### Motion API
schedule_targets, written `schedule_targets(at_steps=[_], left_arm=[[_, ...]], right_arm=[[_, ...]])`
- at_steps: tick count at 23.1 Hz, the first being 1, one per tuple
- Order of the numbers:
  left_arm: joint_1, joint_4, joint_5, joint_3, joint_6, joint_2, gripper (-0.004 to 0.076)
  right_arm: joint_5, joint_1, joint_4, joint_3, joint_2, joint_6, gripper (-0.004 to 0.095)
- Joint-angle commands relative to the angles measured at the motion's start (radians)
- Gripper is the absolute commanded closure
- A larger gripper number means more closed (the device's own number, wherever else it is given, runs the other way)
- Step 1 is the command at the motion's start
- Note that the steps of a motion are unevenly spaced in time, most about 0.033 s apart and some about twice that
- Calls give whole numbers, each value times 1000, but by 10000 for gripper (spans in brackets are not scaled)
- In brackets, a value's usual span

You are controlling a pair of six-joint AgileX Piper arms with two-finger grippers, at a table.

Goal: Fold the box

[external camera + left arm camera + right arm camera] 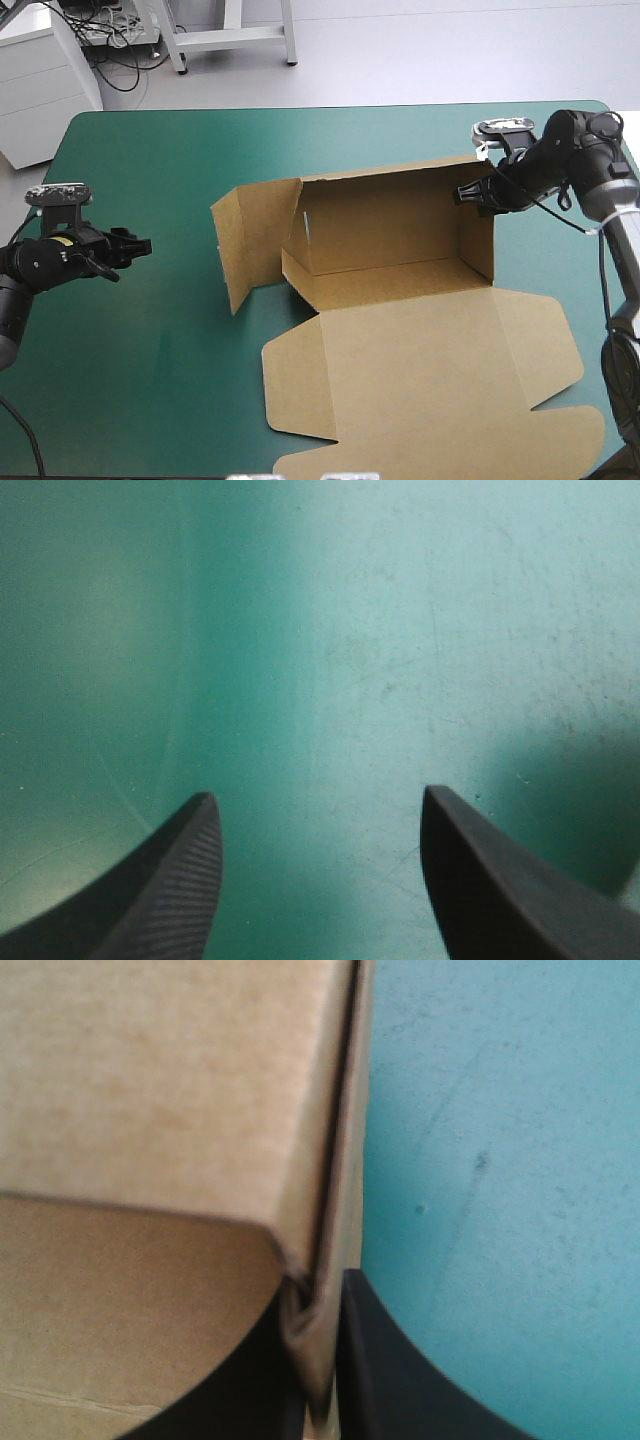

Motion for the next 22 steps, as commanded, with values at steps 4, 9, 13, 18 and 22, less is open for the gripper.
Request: schedule_targets(at_steps=[4,9,13,18,22], left_arm=[[-2,-14,-46,-25,1,-25,306],[-2,-14,-39,-25,1,-25,306],[-2,-14,-39,-25,-1,-25,306],[-2,-14,-38,-25,1,-25,306],[-2,-12,-24,-25,1,-25,306]], right_arm=[[34,6,16,-35,53,-1,929],[-8,6,18,-67,97,-40,867],[-113,6,21,-115,116,-60,601],[-211,6,14,-168,118,-89,174],[-90,6,18,-284,118,-75,120]])
